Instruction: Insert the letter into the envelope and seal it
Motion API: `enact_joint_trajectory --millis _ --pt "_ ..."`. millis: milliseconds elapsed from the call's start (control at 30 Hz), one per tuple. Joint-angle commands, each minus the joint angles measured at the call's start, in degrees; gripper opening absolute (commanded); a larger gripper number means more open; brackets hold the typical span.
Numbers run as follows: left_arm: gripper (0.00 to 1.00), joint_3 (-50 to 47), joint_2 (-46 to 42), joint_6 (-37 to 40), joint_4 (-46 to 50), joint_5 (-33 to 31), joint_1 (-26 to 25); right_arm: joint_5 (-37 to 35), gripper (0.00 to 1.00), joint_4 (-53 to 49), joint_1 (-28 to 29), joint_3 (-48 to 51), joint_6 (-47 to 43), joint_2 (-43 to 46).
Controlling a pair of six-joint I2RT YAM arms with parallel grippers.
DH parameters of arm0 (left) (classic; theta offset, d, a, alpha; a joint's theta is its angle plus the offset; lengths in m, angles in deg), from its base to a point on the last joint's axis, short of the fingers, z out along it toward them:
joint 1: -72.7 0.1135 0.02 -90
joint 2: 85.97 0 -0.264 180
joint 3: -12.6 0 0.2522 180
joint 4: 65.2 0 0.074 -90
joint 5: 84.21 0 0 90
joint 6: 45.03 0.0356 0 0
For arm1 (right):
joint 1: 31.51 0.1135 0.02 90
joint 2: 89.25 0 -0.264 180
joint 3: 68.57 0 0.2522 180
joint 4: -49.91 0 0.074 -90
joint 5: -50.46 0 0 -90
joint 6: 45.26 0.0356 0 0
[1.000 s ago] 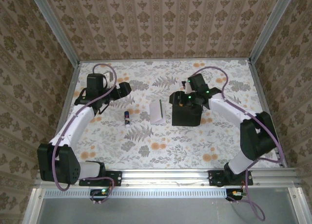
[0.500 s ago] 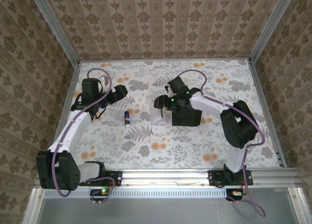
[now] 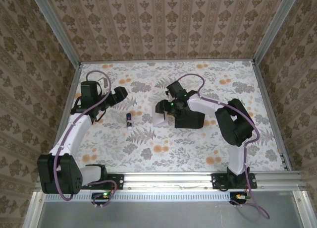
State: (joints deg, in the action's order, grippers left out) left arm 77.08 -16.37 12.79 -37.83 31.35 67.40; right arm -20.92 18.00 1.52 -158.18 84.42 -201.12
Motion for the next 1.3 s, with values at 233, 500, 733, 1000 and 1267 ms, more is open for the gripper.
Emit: enact_joint_trajectory --millis 233,500,733,1000,1267 --pt "0.95 -0.9 -1.1 -1.0 -1.7 2.1 0.5 0.3 0.25 1.7 1.1 -1.4 1.6 -1.3" --pt "0.95 1.2 3.5 2.0 -3.6 15.6 0.5 3.4 0.00 3.6 0.9 -1.1 1.2 1.7" --pt "0.95 2.1 6.4 3.5 -6.2 26.6 0.5 13.1 0.00 10.0 -1.1 0.2 2.9 7.0" --pt "0.92 3.8 6.7 7.6 -2.5 29.3 -0.7 22.9 0.00 17.8 -3.4 0.4 8.7 10.4" --pt "0.89 3.4 8.6 6.3 -5.5 29.6 -5.4 26.8 0.00 30.1 -3.4 0.9 18.4 10.0"
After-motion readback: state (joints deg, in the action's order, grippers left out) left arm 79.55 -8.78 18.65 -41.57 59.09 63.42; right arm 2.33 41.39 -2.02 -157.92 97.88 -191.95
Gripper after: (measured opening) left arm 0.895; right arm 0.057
